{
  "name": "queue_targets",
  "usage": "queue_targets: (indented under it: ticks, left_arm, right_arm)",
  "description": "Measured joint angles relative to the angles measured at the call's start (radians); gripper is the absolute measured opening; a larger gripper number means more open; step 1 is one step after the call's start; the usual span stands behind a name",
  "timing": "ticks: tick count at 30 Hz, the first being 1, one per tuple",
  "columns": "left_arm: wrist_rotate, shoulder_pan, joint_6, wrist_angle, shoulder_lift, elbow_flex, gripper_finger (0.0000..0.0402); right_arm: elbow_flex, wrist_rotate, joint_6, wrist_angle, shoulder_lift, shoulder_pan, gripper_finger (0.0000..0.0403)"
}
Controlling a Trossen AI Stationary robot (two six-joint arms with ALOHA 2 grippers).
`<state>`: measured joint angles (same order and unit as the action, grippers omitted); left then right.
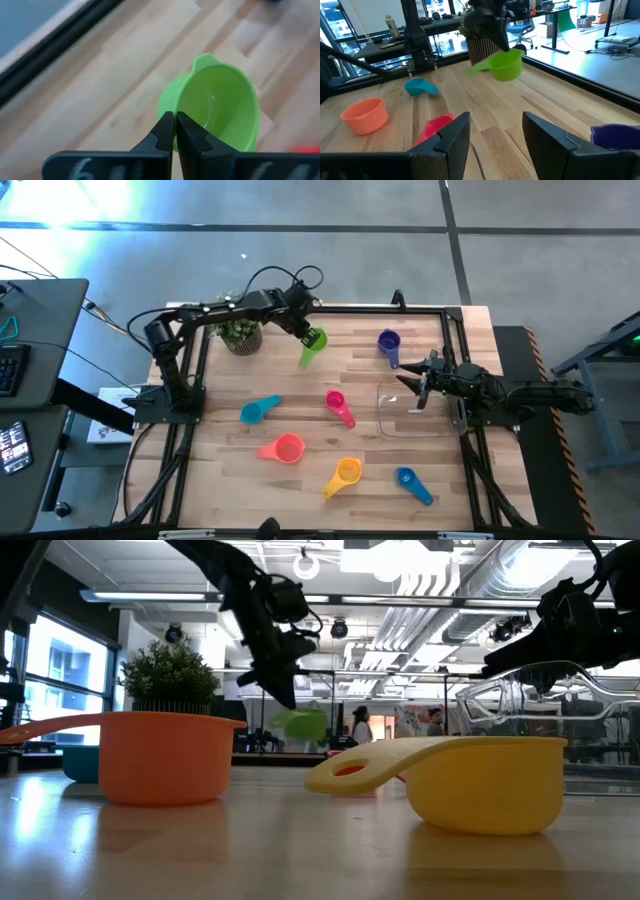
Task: Nest measuring cups in basket
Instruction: Stack the green measuring cup on top of the orange measuring cup
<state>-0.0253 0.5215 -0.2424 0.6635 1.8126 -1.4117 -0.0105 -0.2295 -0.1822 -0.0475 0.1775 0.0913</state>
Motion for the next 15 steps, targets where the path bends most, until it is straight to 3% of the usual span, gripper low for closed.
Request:
queue_targets:
  ticks: [6, 15]
  left_arm:
    - [-0.045, -0.072, -0.049, 0.116, -0.085, 0.0, 0.0001]
    - [-0.022, -0.252, -0.239, 0.259, -0.242, 0.023, 0.0001]
  right_arm:
    - [0.0, 0.0, 0.0, 0.0, 0.0, 0.0, 0.0174]
    - [0.0, 0.0, 0.0, 0.0, 0.0, 0.0, 0.0174]
